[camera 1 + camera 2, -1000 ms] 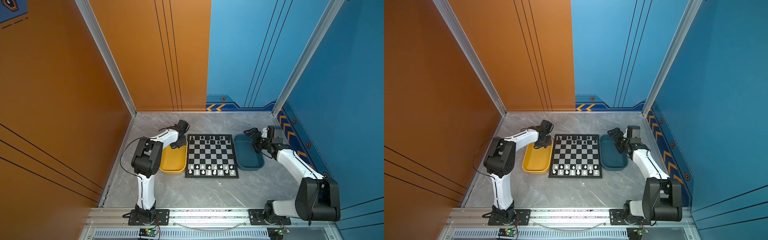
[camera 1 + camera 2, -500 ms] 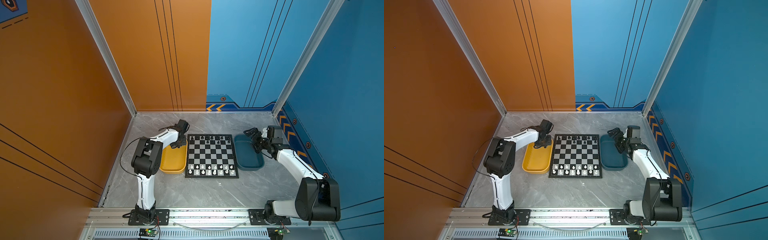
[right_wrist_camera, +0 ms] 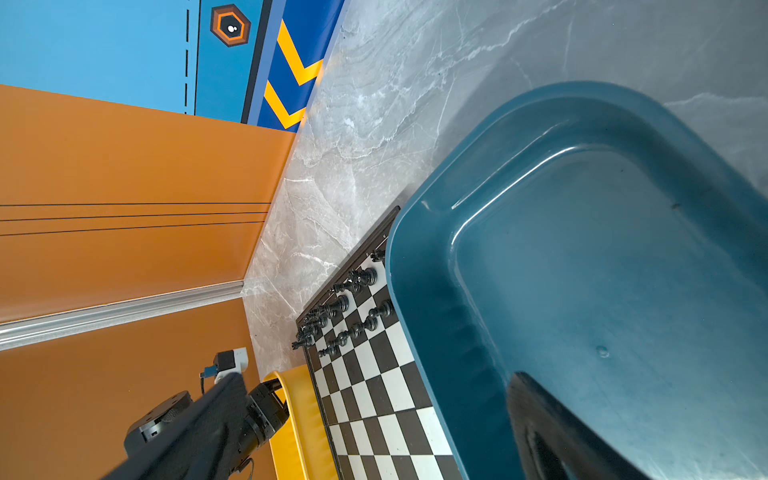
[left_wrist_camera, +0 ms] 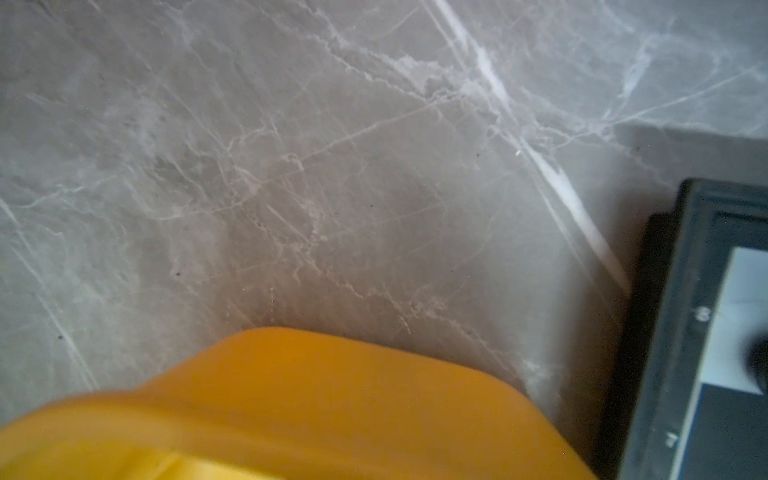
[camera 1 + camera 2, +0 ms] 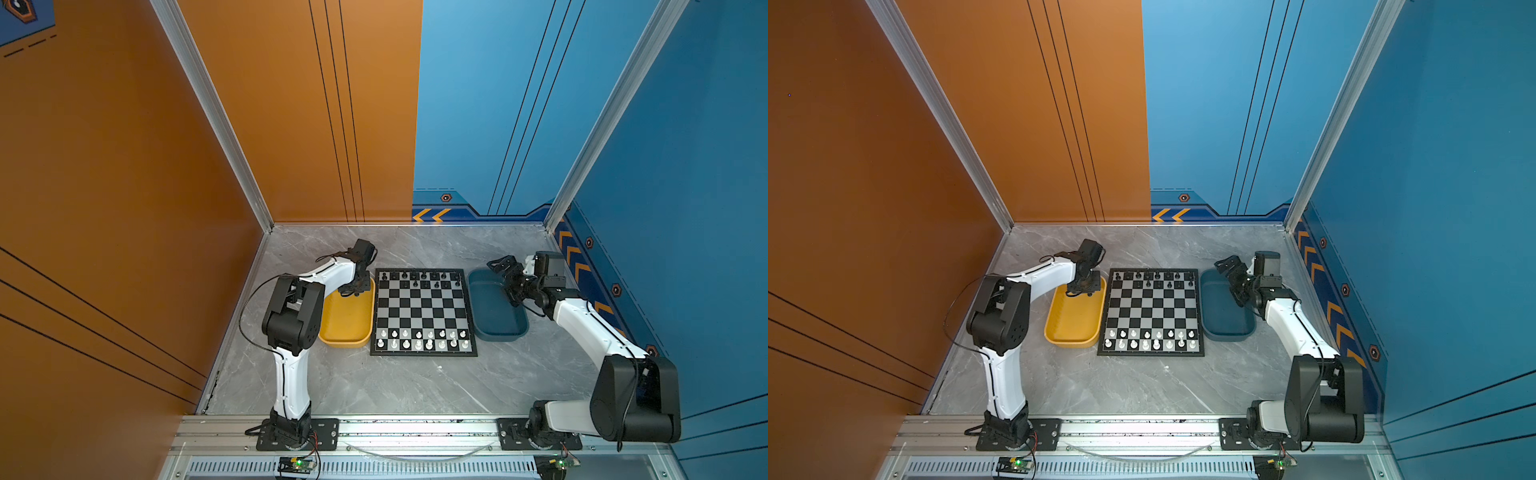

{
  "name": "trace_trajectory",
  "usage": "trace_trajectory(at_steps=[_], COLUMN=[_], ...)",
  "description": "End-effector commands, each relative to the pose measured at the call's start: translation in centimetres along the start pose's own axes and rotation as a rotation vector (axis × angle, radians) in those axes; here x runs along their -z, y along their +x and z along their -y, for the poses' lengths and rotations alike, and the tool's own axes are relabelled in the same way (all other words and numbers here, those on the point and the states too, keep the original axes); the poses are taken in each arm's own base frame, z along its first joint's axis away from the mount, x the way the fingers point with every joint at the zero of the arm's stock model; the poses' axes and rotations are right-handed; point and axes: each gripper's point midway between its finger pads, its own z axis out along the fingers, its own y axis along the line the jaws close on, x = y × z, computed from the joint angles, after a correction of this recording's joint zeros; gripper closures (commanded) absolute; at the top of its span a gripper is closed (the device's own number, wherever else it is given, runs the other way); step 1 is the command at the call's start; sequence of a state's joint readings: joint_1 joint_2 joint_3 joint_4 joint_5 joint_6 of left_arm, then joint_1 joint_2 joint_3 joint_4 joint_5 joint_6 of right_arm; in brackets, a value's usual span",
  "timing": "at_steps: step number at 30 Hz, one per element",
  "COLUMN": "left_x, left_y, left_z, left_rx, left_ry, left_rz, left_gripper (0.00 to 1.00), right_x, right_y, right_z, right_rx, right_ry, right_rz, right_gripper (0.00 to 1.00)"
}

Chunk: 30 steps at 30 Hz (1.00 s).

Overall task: Set up the chess pieces on the board
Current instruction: 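Lower the left gripper into the yellow tray and close on a black pawn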

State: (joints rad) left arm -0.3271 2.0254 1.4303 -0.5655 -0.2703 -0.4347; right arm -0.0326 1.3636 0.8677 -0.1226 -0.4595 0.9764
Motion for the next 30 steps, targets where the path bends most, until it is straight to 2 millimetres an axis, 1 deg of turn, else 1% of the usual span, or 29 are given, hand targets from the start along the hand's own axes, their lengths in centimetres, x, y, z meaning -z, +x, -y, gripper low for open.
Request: trace_trajectory(at_steps=[1,14,22,30], left_x=[1.1,1.6,2.7,3.9], left_y=[-0.7,-0.9,-1.3,-1.6], left_z=[-0.8,-0.9,-1.2,-1.5], left_rx=[0.005,0.003,0.001,0.002], left_ry=[-0.019,-0.014,-0.012,-0.007], left_rz=[0.016,0.027,0.044,0.059], left_gripper=[0.79,0.86,0.92,0.92], right_x=[0.3,0.4,0.4,0.5], right_y=[-0.6,-0.6,-0.6,-0.5], right_z=[-0.4,-0.5,-0.5,-0.5], right_rx=[0.009,0.010,0.009,0.010], right_ry=[0.004,0.004,0.003,0.002], right_rz=[0.013,0.015,0.015,0.014], right_gripper=[0.00,0.00,0.00,0.00])
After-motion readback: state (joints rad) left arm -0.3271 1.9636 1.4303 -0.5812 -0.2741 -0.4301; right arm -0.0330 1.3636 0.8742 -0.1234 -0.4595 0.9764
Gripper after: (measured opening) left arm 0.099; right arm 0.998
